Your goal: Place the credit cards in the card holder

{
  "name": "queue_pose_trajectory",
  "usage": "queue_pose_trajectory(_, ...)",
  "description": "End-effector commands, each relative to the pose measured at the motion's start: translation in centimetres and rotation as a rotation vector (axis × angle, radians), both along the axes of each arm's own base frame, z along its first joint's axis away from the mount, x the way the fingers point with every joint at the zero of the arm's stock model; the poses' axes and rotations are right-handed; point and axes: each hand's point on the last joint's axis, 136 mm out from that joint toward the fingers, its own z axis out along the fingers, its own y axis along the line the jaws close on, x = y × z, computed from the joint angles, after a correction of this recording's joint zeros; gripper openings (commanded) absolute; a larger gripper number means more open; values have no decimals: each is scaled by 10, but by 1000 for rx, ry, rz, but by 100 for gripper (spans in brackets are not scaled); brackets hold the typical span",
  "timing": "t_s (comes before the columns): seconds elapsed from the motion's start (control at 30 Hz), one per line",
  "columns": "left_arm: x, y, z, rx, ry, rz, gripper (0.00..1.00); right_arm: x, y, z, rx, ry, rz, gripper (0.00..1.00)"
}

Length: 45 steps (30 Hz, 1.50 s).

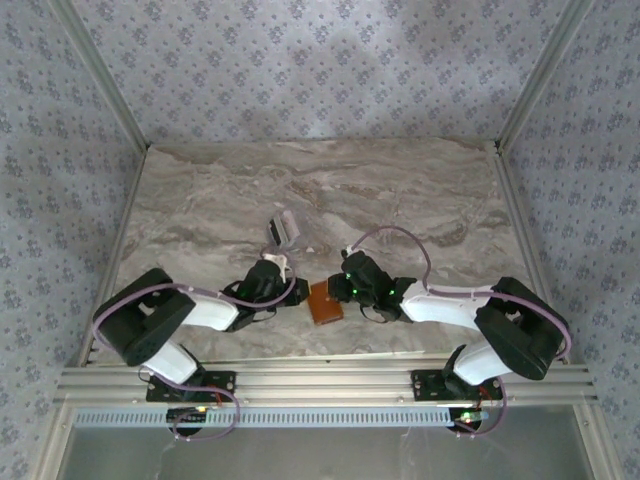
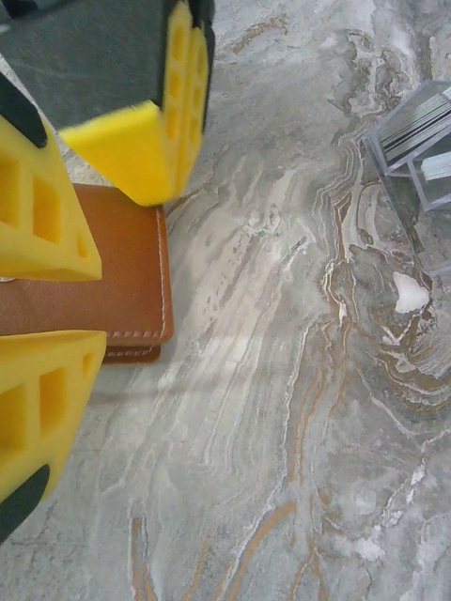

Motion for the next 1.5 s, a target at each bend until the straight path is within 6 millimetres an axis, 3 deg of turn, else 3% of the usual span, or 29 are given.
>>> queue_pose_trajectory(0.0, -31, 22, -32, 140, 107, -54, 15, 5, -3, 1, 5, -7, -32, 24)
queue_pose_trajectory(0.3, -43, 18, -23, 115, 91, -102, 21, -4, -1, -20, -75, 49, 19, 37)
queue_pose_trajectory(0.43, -44, 21, -7, 108, 60, -106, 24, -6, 2, -29, -106, 70, 39, 41)
queue_pose_trajectory(0.67, -49, 36, 15, 113, 17, -85, 32, -6, 2, -35, -123, 74, 41, 42)
queue_pose_trajectory(0.83, -62, 39, 10, 136, 26, -101, 29, -6, 1, -35, -134, 74, 38, 41)
queue_pose_trajectory(1.07, -72, 19, -1, 134, 35, -160, 28, -5, -1, -16, -162, 6, 21, 42)
queue_pose_trajectory(1.23, -71, 7, -11, 139, 48, -176, 27, -15, -1, -1, -236, -53, 38, 44)
queue_pose_trajectory(1.47, -68, 6, -18, 160, 55, -160, 26, -28, -9, 15, -318, -143, 22, 51)
